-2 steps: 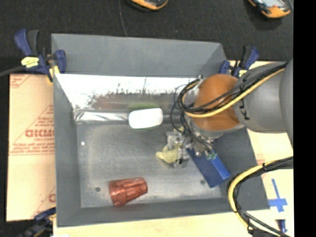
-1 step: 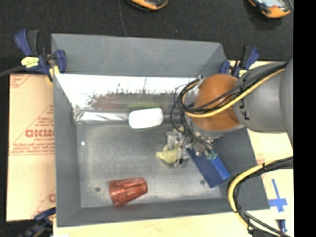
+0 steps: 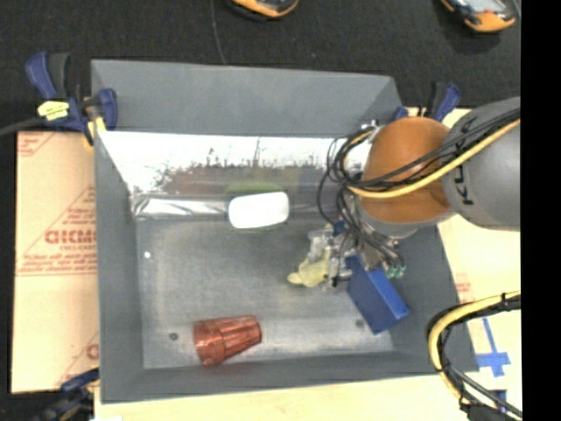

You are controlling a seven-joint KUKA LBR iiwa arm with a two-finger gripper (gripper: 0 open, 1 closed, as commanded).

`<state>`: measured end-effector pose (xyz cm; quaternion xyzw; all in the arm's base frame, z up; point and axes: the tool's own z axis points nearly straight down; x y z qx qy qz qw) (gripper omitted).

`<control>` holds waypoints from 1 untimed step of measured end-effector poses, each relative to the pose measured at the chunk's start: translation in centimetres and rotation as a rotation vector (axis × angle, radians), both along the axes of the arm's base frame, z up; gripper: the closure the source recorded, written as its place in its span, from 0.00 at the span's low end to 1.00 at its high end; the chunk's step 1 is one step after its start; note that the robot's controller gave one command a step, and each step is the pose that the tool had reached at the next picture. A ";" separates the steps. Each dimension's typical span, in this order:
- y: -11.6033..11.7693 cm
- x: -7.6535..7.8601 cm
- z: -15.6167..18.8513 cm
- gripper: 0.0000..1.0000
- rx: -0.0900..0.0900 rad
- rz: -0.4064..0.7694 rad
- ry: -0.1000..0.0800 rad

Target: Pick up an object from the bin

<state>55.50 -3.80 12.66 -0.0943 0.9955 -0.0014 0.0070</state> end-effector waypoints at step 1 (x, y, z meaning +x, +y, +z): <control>0.0 0.9 8.4 1.00 0.000 0.008 -0.003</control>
Offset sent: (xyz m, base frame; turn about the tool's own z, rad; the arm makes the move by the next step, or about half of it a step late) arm -0.0265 0.0320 0.2228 -0.3324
